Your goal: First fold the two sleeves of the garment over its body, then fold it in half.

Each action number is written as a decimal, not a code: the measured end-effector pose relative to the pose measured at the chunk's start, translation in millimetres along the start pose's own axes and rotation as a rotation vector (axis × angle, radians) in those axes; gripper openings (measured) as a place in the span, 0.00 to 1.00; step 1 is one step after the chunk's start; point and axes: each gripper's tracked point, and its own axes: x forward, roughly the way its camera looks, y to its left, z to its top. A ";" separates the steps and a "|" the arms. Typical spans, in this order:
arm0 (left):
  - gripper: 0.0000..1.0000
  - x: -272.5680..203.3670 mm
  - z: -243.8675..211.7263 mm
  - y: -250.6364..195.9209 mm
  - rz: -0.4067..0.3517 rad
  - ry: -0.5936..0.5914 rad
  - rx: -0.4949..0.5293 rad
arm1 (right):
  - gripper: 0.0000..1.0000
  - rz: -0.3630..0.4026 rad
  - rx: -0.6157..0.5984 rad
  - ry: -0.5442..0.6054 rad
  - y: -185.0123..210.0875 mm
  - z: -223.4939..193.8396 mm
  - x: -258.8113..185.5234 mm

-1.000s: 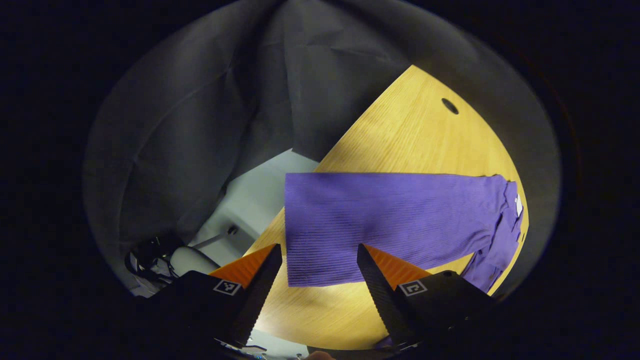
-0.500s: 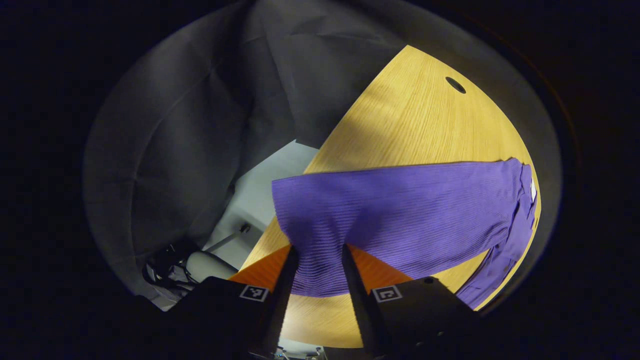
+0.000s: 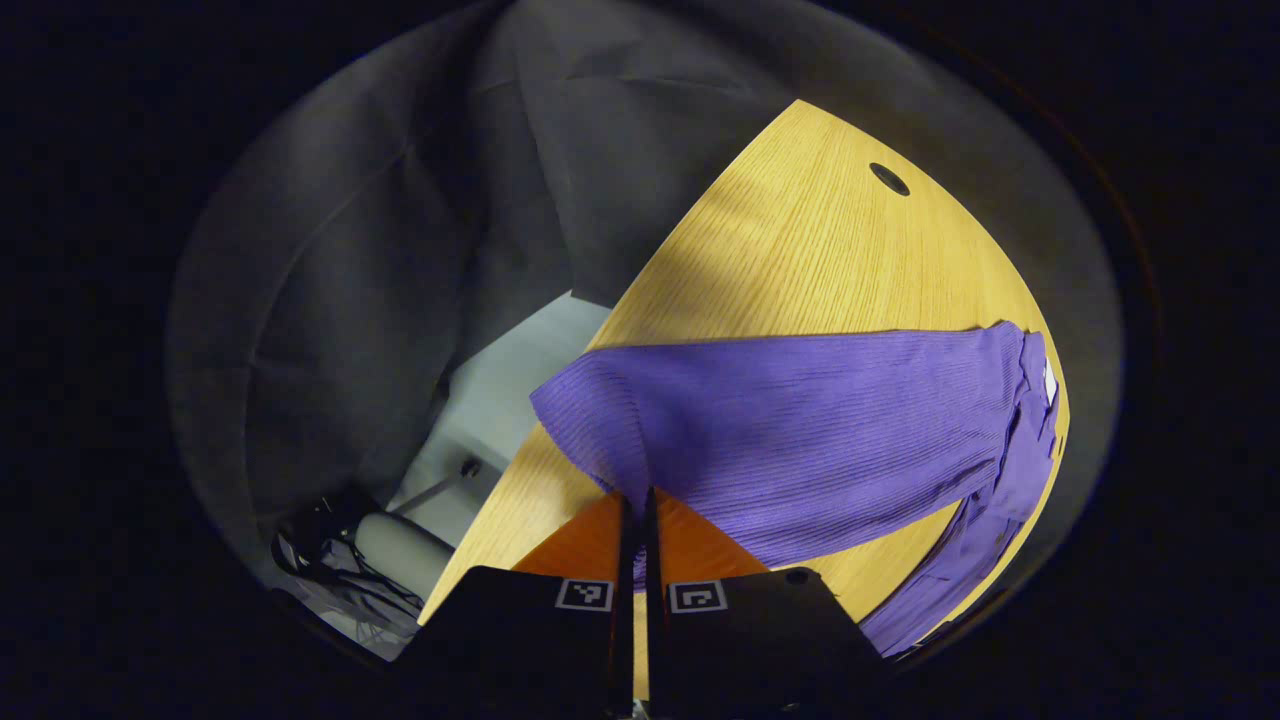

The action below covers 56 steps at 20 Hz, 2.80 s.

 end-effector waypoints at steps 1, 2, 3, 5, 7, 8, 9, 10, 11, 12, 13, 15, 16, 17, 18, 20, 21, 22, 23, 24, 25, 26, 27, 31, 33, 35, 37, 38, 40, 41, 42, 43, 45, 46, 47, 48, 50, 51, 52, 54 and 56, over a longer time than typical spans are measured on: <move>0.06 -3.4 2.3 -0.4 0.012 -0.012 0.004 | 0.89 -0.002 0.001 -0.007 -3.0 2.6 -0.3; 0.06 -10.2 3.6 -1.8 0.020 -0.023 0.018 | 0.89 0.002 0.010 -0.013 -4.8 3.7 -1.9; 0.06 -17.1 7.5 -4.0 0.030 -0.041 0.038 | 0.89 0.008 0.023 -0.018 -4.9 3.8 -1.6; 0.06 -33.3 11.8 -17.7 0.041 -0.066 0.085 | 0.89 0.015 0.040 -0.024 -8.7 2.5 -2.9; 0.06 -48.1 18.1 -31.1 0.059 -0.093 0.130 | 0.89 0.016 0.041 -0.030 -14.1 1.3 -3.6; 0.06 -55.4 21.7 -40.0 0.066 -0.112 0.153 | 0.89 0.015 0.038 -0.032 -17.4 1.3 -4.1; 0.06 -63.1 22.7 -48.1 0.068 -0.125 0.171 | 0.89 0.016 0.038 -0.035 -20.3 0.9 -3.6; 0.06 -73.5 22.6 -57.8 0.059 -0.138 0.183 | 0.89 0.021 0.040 -0.038 -22.5 1.4 -5.4; 0.06 -82.7 23.2 -69.6 0.045 -0.146 0.189 | 0.89 0.022 0.045 -0.041 -25.3 0.9 -4.5; 0.06 -92.3 21.3 -83.1 0.033 -0.154 0.196 | 0.89 0.031 0.052 -0.045 -26.0 1.0 -5.2; 0.06 -100.2 21.3 -95.0 0.027 -0.161 0.202 | 0.89 0.033 0.061 -0.047 -28.8 -0.1 -5.5; 0.06 -118.6 24.2 -121.0 -0.001 -0.179 0.212 | 0.89 0.039 0.077 -0.053 -34.2 -1.3 -8.1; 0.06 -127.3 23.4 -138.3 -0.023 -0.182 0.210 | 0.89 0.040 0.083 -0.055 -37.6 -2.9 -8.2; 0.06 -135.4 24.8 -156.0 -0.048 -0.192 0.215 | 0.89 0.041 0.090 -0.053 -40.5 -5.4 -9.6; 0.06 -143.7 25.5 -169.2 -0.064 -0.203 0.226 | 0.89 0.038 0.094 -0.051 -44.8 -7.9 -10.4; 0.06 -155.2 25.4 -199.2 -0.086 -0.216 0.254 | 0.89 0.031 0.103 -0.051 -52.9 -11.1 -14.4; 0.06 -160.5 25.7 -215.0 -0.098 -0.223 0.269 | 0.89 0.033 0.108 -0.054 -55.8 -11.4 -16.6; 0.06 -164.1 24.0 -230.5 -0.108 -0.225 0.287 | 0.89 0.029 0.114 -0.055 -59.7 -12.4 -19.1; 0.06 -168.6 23.7 -246.0 -0.116 -0.232 0.308 | 0.89 0.027 0.121 -0.055 -63.6 -14.9 -20.0; 0.06 -173.7 23.0 -261.5 -0.126 -0.235 0.331 | 0.89 0.025 0.128 -0.054 -67.5 -17.3 -22.6; 0.06 -178.2 21.7 -277.2 -0.137 -0.240 0.355 | 0.89 0.017 0.140 -0.055 -71.5 -20.1 -22.8; 0.06 -181.7 18.7 -297.9 -0.152 -0.244 0.384 | 0.89 0.018 0.154 -0.051 -74.2 -23.2 -24.9; 0.06 -185.8 16.4 -317.3 -0.164 -0.249 0.411 | 0.89 0.014 0.168 -0.048 -77.2 -27.7 -27.2; 0.06 -186.8 -5.5 -392.2 -0.217 -0.226 0.516 | 0.89 -0.005 0.201 -0.035 -93.6 -42.5 -36.8; 0.06 -186.1 -18.5 -425.6 -0.239 -0.206 0.569 | 0.89 -0.033 0.204 -0.027 -105.8 -51.7 -41.0; 0.06 -183.5 -31.2 -459.5 -0.263 -0.192 0.628 | 0.89 -0.041 0.232 -0.017 -112.6 -60.1 -45.7; 0.06 -182.2 -43.1 -491.2 -0.290 -0.192 0.687 | 0.89 -0.049 0.267 -0.008 -120.7 -68.0 -49.2; 0.06 -182.2 -47.9 -503.2 -0.296 -0.188 0.711 | 0.89 -0.059 0.283 -0.004 -127.0 -71.7 -50.7; 0.06 -178.2 -57.3 -527.2 -0.293 -0.189 0.757 | 0.89 -0.071 0.310 -0.004 -129.4 -78.9 -60.2; 0.06 -177.5 -61.3 -540.6 -0.296 -0.193 0.779 | 0.89 -0.078 0.320 -0.003 -134.4 -80.7 -61.7; 0.06 -175.7 -65.4 -554.9 -0.296 -0.195 0.801 | 0.89 -0.089 0.328 0.001 -141.9 -85.4 -62.0; 0.06 -173.6 -68.9 -567.8 -0.295 -0.202 0.821 | 0.89 -0.097 0.335 0.002 -147.0 -88.5 -63.4; 0.06 -161.0 -73.5 -590.0 -0.276 -0.207 0.853 | 0.89 -0.109 0.344 0.004 -153.7 -91.3 -65.6; 0.07 -157.7 -80.1 -601.1 -0.285 -0.201 0.870 | 0.89 -0.107 0.348 0.005 -154.2 -92.1 -66.9; 0.10 -155.7 -89.3 -611.6 -0.309 -0.191 0.885 | 0.89 -0.111 0.349 0.008 -154.8 -93.5 -67.6; 0.13 -153.0 -97.2 -622.1 -0.328 -0.187 0.901 | 0.89 -0.109 0.349 0.007 -154.4 -93.9 -68.4; 0.41 -150.9 -106.5 -635.2 -0.352 -0.203 0.941 | 0.89 -0.113 0.347 0.014 -155.1 -97.2 -68.2; 0.55 -151.9 -111.5 -640.5 -0.367 -0.214 0.959 | 0.89 -0.113 0.347 0.017 -154.1 -97.8 -68.2; 0.67 -156.9 -119.6 -642.1 -0.382 -0.213 0.973 | 0.88 -0.111 0.349 0.020 -159.4 -94.4 -64.3; 0.89 -162.9 -128.8 -639.0 -0.399 -0.216 1.001 | 0.89 -0.102 0.350 0.022 -156.0 -93.9 -62.8; 0.99 -171.9 -131.0 -631.7 -0.406 -0.257 1.027 | 0.89 -0.095 0.340 0.024 -151.0 -92.9 -58.0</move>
